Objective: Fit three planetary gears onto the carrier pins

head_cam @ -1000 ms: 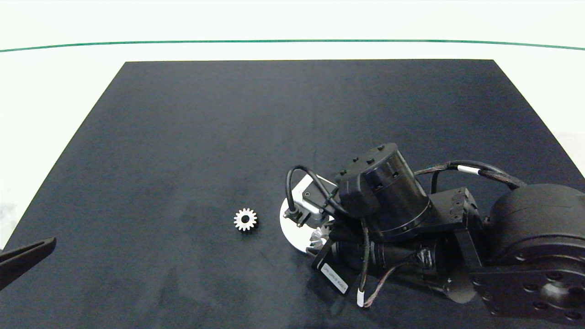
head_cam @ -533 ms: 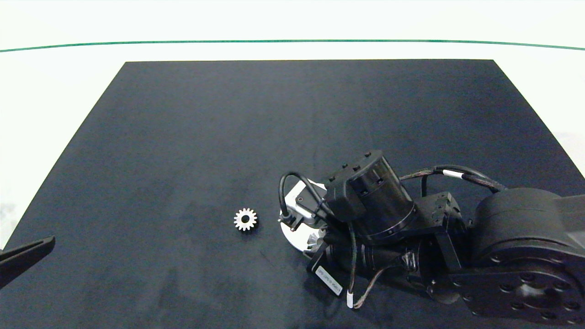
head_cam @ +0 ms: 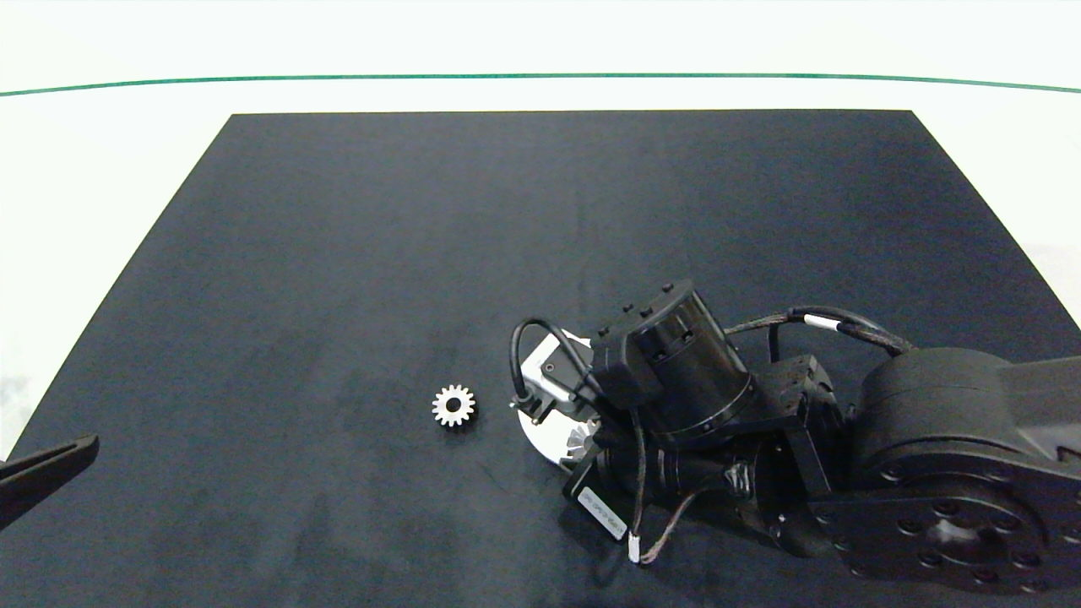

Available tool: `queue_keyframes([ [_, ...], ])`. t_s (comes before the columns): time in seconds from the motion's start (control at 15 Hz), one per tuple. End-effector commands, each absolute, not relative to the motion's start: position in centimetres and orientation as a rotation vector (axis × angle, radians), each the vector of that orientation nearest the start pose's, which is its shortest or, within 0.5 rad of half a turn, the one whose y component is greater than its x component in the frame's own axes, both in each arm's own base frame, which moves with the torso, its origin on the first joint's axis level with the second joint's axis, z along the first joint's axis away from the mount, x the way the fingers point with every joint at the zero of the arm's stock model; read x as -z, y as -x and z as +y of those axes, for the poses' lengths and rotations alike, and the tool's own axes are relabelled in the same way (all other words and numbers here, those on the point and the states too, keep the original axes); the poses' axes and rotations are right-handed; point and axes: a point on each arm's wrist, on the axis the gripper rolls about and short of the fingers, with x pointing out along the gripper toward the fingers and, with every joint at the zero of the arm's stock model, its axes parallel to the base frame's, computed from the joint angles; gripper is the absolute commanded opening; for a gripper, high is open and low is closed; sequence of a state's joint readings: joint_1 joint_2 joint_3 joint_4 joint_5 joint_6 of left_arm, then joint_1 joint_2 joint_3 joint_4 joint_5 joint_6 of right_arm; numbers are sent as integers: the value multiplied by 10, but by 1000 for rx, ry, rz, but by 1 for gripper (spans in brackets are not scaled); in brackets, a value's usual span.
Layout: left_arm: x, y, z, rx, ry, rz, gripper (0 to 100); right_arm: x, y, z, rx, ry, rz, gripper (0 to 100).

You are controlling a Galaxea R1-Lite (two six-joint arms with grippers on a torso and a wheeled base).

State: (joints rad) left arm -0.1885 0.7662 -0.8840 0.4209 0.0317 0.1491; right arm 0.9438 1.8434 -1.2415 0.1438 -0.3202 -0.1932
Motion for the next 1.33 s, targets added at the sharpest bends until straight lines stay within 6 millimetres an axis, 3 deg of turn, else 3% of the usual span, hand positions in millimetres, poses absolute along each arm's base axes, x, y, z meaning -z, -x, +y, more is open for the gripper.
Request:
queue_keyframes([
  [0.07, -273, -45, -8, 179, -183, 290, 100, -183, -209, 274, -651, 629, 555, 0],
  [0.87, -274, -44, -8, 177, -182, 282, 100, -178, -210, 275, -653, 649, 565, 0],
  [0.93, -274, -44, -8, 177, -182, 282, 100, -178, -210, 275, -652, 649, 566, 100],
  [1.33, -275, -43, -8, 179, -182, 279, 100, -179, -210, 276, -653, 642, 563, 100],
])
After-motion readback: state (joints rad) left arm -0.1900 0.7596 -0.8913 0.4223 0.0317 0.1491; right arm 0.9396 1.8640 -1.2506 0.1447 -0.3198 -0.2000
